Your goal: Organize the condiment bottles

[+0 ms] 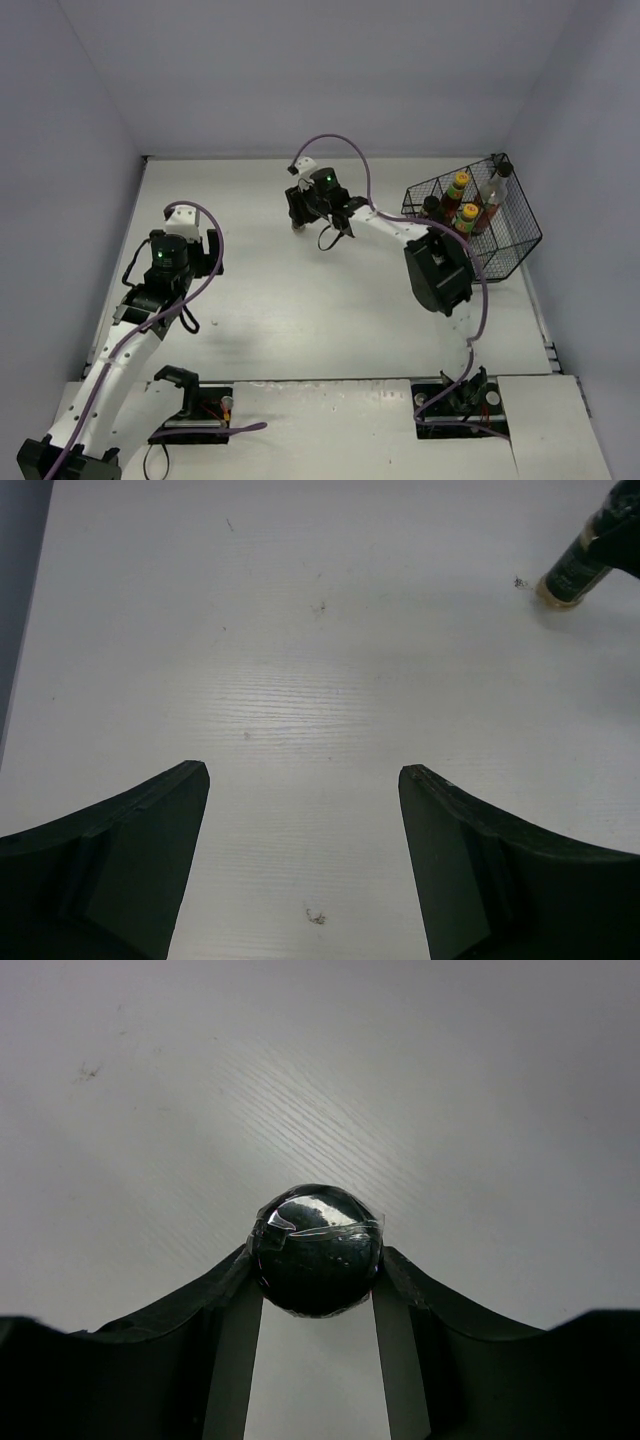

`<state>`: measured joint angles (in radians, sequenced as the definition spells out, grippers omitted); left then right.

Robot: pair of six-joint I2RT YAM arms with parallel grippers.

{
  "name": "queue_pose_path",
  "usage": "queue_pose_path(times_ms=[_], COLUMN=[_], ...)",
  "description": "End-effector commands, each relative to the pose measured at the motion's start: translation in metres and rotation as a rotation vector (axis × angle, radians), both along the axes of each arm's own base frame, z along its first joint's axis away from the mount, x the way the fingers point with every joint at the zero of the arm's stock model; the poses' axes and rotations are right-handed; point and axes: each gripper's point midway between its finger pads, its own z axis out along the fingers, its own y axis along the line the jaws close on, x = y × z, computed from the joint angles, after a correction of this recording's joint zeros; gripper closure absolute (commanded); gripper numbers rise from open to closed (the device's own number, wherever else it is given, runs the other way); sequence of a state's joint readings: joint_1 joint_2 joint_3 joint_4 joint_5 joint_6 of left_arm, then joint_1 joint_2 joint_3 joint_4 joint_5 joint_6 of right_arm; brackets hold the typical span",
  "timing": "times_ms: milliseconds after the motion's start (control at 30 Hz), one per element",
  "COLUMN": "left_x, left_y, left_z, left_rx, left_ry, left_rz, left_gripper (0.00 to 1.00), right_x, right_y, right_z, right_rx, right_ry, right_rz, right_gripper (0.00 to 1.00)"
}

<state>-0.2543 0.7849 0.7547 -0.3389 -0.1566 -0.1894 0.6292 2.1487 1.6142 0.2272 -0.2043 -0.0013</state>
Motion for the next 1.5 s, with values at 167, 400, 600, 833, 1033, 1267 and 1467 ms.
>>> queue_pose_path(times_ms=[167, 400, 600, 833, 1033, 1267, 1467], left_x=[0.008, 0.008, 0.008, 0.009, 0.009, 0.009, 0.009], left_y=[-0.004, -0.005, -0.007, -0.009, -0.009, -0.009, -0.008], left_z=[0.019, 0.021, 0.019, 0.016, 0.015, 0.016, 0.017], left_rx=[-0.019, -0.021, -0.027, -0.03, -0.029, -0.028, -0.026], left_ry=[-0.072, -0.077, -0.069, -0.059, -0.053, -0.056, -0.061], left_rz=[-0.01, -0.013, -0.02, -0.027, -0.027, -0.026, -0.024], left_gripper=[0.23, 0.23, 0.23, 0.23, 0.23, 0.23, 0.23], right_x=[-0.026, -0.071, -0.098, -0.124, -0.132, -0.132, -0.129], right_y=[-0.09, -0.17, -0.248, -0.311, -0.337, -0.348, -0.347], right_z=[0.149, 0.155, 0.163, 0.148, 0.126, 0.094, 0.07], right_rx=[0.106, 0.105, 0.11, 0.059, 0.07, 0.072, 0.069], right_ry=[-0.229, -0.202, -0.199, -0.179, -0.123, -0.076, -0.048], right_rz=[-0.291, -0.454, -0.632, -0.849, -0.966, -1.024, -1.034], right_gripper=[1.0, 1.0, 1.0, 1.0, 1.0, 1.0, 0.99])
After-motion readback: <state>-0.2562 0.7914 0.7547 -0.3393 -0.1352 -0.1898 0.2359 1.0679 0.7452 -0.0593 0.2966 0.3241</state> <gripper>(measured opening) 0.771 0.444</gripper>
